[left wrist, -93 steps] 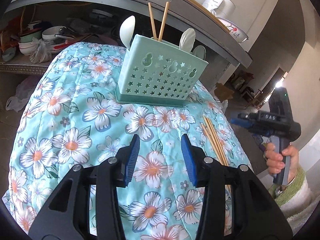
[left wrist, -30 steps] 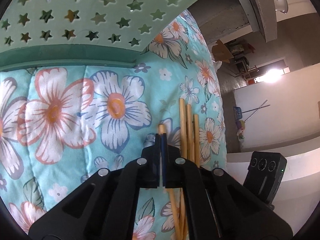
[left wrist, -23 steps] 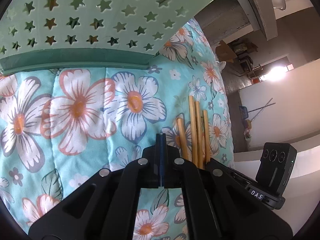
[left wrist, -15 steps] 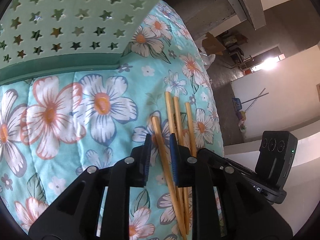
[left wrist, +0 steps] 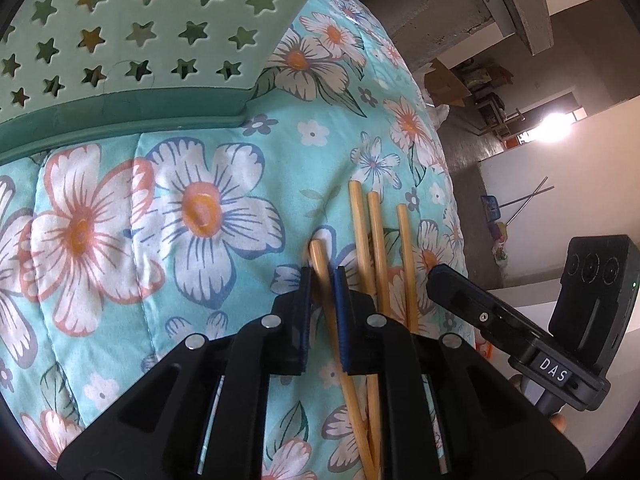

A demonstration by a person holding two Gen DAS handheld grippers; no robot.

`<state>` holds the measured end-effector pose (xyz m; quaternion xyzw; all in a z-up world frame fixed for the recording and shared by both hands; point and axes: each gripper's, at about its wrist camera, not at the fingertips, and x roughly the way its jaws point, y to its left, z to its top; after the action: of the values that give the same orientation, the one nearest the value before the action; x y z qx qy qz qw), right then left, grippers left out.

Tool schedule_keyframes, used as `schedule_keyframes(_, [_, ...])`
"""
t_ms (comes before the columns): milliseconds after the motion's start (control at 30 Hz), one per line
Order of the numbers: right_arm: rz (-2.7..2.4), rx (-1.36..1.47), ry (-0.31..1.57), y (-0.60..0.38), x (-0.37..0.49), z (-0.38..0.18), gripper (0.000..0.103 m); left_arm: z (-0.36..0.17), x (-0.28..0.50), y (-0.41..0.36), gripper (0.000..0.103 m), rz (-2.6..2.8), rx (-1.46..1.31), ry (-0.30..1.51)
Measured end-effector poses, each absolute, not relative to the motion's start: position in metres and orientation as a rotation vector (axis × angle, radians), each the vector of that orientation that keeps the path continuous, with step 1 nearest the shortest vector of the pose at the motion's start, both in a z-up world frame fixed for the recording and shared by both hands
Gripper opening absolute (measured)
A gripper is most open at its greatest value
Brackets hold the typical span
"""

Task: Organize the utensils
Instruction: 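Close the left tool on a chopstick while the right tool grasps another chopstick, then lift the chopstick with the left tool while the right tool lifts its chopstick toward the holder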

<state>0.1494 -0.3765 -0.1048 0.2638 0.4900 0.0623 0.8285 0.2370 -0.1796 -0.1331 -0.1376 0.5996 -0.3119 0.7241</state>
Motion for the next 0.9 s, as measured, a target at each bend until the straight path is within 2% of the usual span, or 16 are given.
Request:
schedule_keyframes(300, [0.093, 0.414, 1.072, -0.359, 0.18, -0.115, 0.021, -0.13, 0.235, -0.194, 0.012, -0.689, -0.249, 1.305])
schedule_keyframes(433, [0.061, 0.353, 1.068, -0.354, 0.182, -0.116, 0.011, -0.128, 0.231, -0.197, 0.013, -0.691, -0.219, 1.291])
schedule_keyframes(900, [0.074, 0.484, 1.014, -0.369, 0.154, -0.098, 0.007, -0.123, 0.223, -0.216, 0.011, -0.641, -0.138, 1.238])
